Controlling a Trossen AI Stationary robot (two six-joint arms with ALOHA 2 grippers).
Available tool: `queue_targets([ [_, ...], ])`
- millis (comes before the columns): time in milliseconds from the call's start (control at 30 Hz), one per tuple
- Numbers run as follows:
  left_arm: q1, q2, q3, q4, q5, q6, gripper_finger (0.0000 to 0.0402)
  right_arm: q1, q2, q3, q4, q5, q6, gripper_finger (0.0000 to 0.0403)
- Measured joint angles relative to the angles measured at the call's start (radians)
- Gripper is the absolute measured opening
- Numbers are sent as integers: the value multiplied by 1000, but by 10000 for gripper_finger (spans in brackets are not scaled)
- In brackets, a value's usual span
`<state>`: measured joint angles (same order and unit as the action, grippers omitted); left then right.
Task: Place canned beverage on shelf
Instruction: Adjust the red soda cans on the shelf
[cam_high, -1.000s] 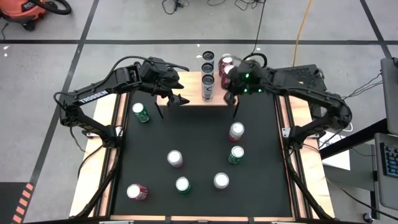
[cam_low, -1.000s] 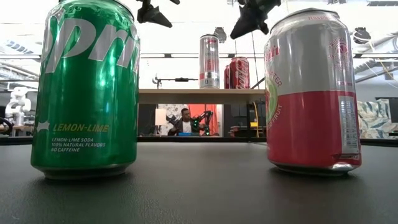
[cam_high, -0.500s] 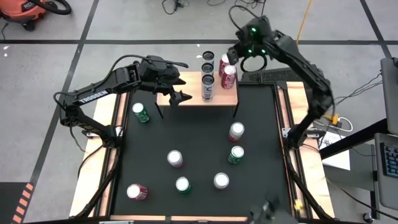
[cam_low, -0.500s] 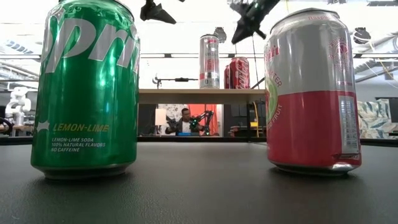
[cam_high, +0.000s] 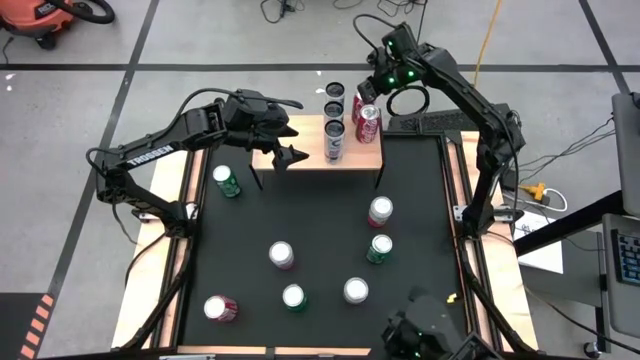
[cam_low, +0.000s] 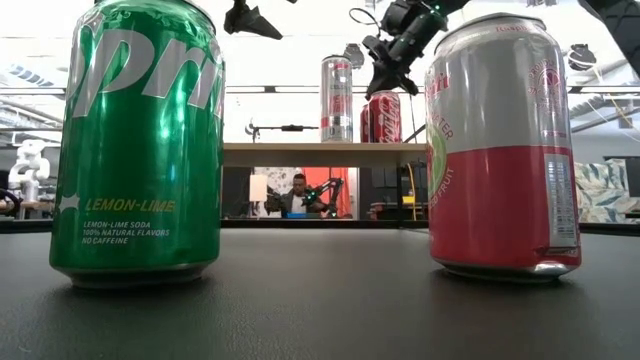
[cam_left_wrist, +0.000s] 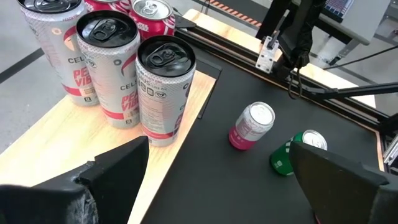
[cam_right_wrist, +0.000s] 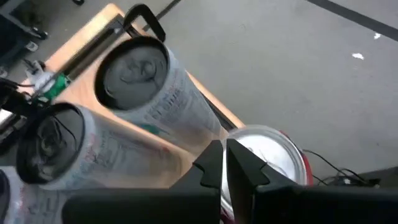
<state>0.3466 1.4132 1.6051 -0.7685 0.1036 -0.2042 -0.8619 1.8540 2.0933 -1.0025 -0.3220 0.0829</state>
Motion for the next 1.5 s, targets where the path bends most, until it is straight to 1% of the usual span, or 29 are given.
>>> queue_targets([
  [100, 0, 0, 0, 0, -2, 1, 386, -1, 0, 0, -39, 38, -30, 0],
  [267, 1, 0, 0, 0, -3, 4, 386, -1, 0, 0, -51, 60, -43, 0],
  [800, 0, 0, 0, 0, -4, 3, 386, 0, -2, 0, -84, 59, -19, 0],
  [967, 0, 0, 0, 0, -3, 3, 386, 1, -27, 0, -66, 60, -9, 0],
  [1100, 0, 0, 0, 0, -4, 3, 386, 1, -72, 0, -67, 57, -2, 0],
  [1333, 0, 0, 0, 0, -3, 7, 386, 20, -167, 0, -183, 57, -18, 0],
  [1500, 1, 0, 0, 0, -4, 19, 386, 55, -185, -23, -280, 59, -10, 0],
])
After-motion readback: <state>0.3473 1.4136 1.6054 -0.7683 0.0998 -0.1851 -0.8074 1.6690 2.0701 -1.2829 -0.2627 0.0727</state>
